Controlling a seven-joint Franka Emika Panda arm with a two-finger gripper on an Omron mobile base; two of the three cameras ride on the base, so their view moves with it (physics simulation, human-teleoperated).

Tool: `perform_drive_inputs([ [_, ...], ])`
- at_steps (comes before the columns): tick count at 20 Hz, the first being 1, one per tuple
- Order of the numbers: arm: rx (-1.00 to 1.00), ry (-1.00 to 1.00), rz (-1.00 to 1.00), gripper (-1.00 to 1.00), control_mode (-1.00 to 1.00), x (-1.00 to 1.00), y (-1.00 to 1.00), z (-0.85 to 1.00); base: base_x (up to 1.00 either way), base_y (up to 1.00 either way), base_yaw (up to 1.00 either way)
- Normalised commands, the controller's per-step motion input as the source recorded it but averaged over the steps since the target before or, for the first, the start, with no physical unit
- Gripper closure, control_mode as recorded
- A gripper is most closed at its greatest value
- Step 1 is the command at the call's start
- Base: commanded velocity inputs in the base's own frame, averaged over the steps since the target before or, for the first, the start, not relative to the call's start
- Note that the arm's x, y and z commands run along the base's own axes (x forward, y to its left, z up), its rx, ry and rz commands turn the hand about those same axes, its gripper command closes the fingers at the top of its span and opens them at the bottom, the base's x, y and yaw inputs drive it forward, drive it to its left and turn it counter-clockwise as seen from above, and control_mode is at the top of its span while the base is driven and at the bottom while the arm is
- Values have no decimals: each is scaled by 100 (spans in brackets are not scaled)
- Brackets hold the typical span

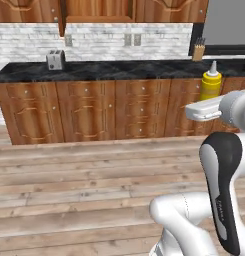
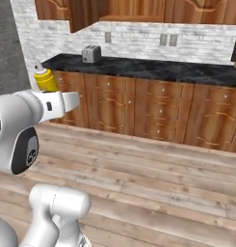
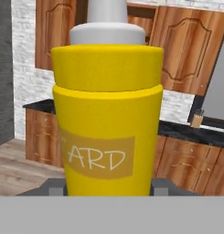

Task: Take 2 condiments from the cabinet and move them on the counter near the stove.Make sure the condiments are lined up with each other, next to each other.

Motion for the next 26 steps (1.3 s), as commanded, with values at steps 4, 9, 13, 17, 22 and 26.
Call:
perform_drive_inputs([
  [4,0,0,0,100,100,0,0,0,-100,-51,0],
  [9,0,0,0,100,100,0,0,0,-100,-45,0],
  [13,0,0,0,100,100,0,0,0,-100,-40,0],
  [17,0,0,0,100,100,0,0,0,-100,-38,0],
  [22,0,0,0,100,100,0,0,0,-100,-52,0],
  [26,0,0,0,100,100,0,0,0,-100,-67,0],
])
